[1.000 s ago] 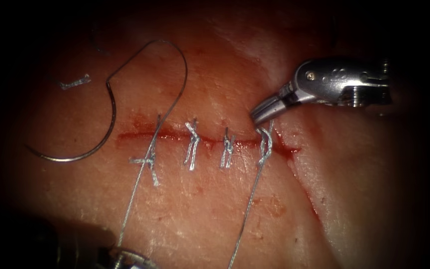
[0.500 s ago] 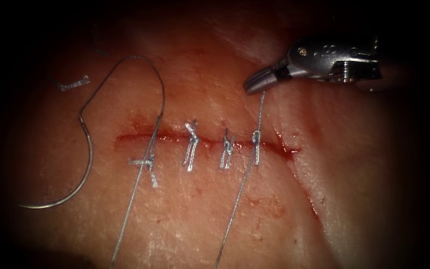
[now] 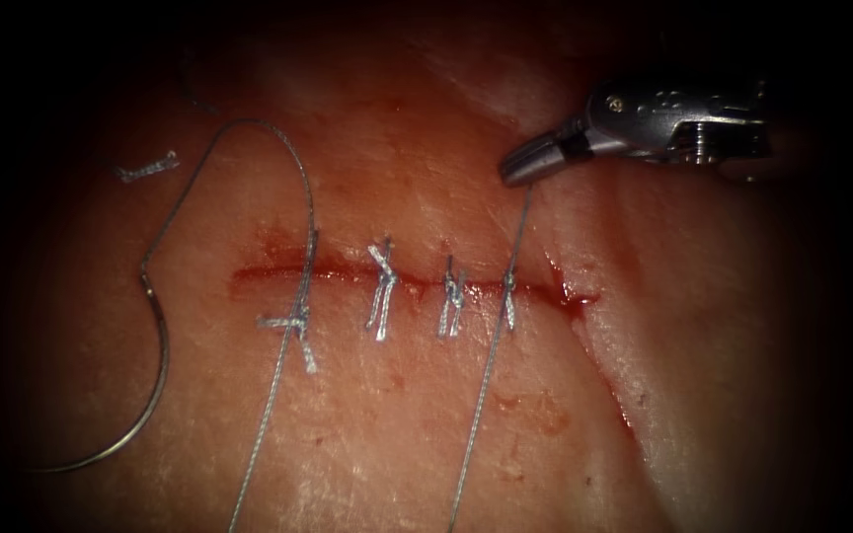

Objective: Wound Closure

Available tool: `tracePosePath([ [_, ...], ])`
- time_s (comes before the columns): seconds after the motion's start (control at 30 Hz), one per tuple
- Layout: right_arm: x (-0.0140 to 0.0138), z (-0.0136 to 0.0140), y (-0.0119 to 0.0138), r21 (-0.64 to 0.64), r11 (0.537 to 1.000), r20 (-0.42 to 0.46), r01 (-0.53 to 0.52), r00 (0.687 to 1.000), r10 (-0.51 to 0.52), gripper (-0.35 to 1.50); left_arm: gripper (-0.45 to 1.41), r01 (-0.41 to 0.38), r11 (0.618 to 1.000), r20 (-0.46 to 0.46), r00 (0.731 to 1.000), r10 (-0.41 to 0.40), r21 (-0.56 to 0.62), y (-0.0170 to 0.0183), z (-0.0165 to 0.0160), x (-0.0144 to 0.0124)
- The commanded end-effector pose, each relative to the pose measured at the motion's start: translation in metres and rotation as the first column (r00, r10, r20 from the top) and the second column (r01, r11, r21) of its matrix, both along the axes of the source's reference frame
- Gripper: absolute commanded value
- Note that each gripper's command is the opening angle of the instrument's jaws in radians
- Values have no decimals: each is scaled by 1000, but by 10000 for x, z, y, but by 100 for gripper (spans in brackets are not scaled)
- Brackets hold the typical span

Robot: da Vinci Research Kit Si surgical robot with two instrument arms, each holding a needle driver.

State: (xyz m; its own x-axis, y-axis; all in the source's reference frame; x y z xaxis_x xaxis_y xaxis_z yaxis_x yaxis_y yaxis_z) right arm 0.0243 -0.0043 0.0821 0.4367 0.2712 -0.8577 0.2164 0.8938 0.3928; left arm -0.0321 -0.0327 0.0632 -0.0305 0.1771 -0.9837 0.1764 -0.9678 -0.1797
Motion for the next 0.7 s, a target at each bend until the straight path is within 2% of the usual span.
tracePosePath([
  [0.03,4,7,4,-5,1000,9,-8,1000,8,-35,-45,-7,1000,2,1000,7,2,-8,5,-4],
  [0.17,1,10,9,-4,999,26,-39,999,39,-35,-45,-7,1000,0,1000,7,2,-13,10,-4],
  [0.27,4,12,3,-3,999,30,-41,999,41,-35,-45,-11,1000,3,1000,11,8,-7,6,-4],
  [0.43,3,-1,-21,-7,995,6,-99,995,99,-35,-45,6,1000,9,1000,-6,16,39,-11,-6],
  [0.47,1,-6,-23,-8,992,4,-124,992,124,-21,-45,11,1000,11,1000,-11,12,48,-13,-7],
  [0.5,-5,-17,-28,6,986,-6,-167,986,168,9,-45,27,1000,12,1000,-27,-2,69,-16,-8],
  [0.53,-9,-22,-29,12,982,-8,-186,982,187,19,-45,36,999,15,999,-36,-8,78,-17,-8],
  [0.6,-26,-36,-26,16,964,5,-264,965,264,66,-45,56,998,7,998,-56,-31,108,-21,-6],
  [0.63,-40,-45,-18,4,944,38,-330,943,330,106,-45,72,997,2,997,-72,-41,128,-25,-3],
  [0.67,-47,-48,-14,0,934,52,-356,933,356,116,-45,79,996,-1,997,-79,-48,136,-27,-2],
  [0.7,-65,-56,-4,0,909,85,-416,906,415,130,-45,93,994,-6,996,-94,-58,154,-31,0],
])
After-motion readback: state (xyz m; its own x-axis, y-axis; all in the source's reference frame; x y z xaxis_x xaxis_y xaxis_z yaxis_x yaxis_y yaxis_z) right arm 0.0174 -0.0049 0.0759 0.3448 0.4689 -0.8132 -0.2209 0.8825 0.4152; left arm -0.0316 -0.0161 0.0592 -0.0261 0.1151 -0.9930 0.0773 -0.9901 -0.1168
